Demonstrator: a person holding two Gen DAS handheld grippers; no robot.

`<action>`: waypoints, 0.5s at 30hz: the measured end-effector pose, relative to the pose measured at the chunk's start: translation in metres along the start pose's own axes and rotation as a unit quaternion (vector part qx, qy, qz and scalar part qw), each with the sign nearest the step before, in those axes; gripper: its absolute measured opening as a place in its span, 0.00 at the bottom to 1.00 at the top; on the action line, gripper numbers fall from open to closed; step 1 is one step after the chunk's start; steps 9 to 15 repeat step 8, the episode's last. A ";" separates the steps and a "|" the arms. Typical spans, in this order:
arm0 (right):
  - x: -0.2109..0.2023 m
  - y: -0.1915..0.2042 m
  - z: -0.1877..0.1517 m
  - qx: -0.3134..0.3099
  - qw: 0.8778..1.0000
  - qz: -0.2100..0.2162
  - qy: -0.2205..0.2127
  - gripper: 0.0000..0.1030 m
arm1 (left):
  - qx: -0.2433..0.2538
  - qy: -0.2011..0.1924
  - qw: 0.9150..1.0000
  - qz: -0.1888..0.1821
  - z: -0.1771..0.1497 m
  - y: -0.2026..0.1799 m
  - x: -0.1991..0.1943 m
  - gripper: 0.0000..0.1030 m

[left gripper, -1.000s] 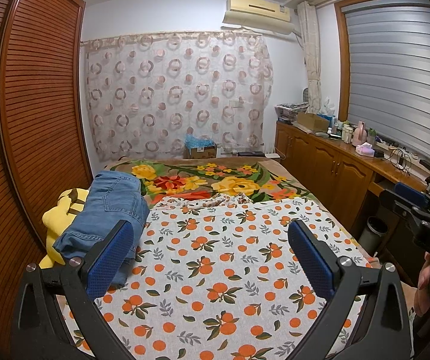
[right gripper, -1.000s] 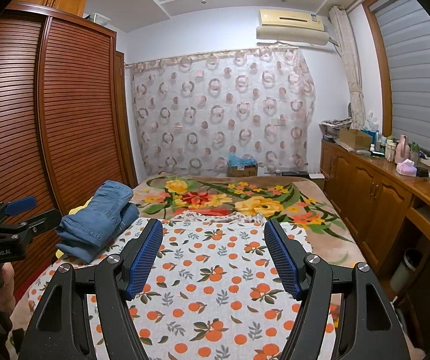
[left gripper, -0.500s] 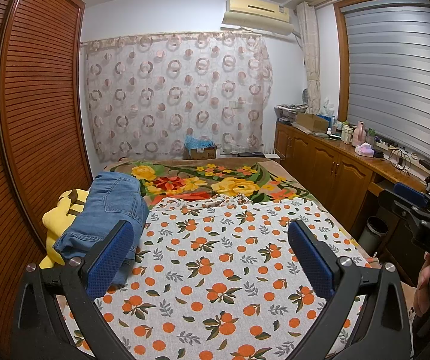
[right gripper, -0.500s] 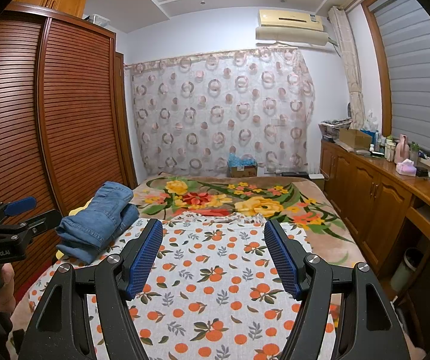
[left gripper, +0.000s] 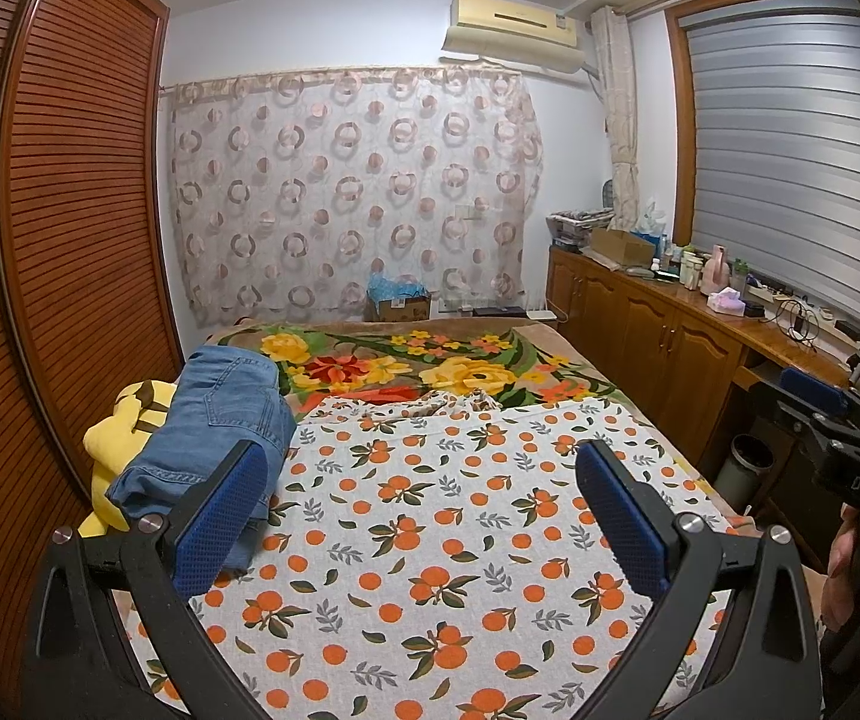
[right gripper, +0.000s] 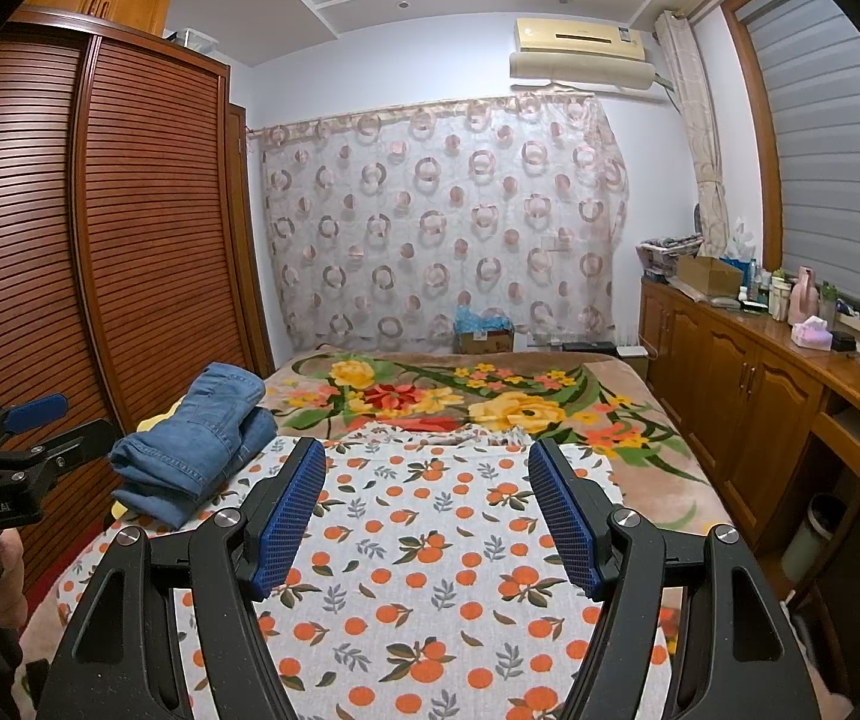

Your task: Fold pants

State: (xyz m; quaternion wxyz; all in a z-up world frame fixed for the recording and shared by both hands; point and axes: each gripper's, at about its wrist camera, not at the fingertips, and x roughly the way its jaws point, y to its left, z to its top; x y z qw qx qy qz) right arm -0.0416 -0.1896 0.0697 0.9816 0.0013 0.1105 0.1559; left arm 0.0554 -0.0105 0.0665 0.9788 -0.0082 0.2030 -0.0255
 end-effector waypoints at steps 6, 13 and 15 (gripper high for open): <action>0.000 0.000 -0.001 0.000 1.000 0.000 0.000 0.70 | 0.000 -0.001 1.000 0.000 0.000 -0.001 0.000 1.00; 0.000 0.001 -0.001 0.000 1.000 -0.001 0.000 0.70 | 0.000 0.000 1.000 0.000 0.000 -0.001 0.000 1.00; 0.000 0.001 -0.001 0.000 1.000 -0.001 0.000 0.70 | 0.000 0.000 1.000 0.000 0.000 -0.001 0.000 1.00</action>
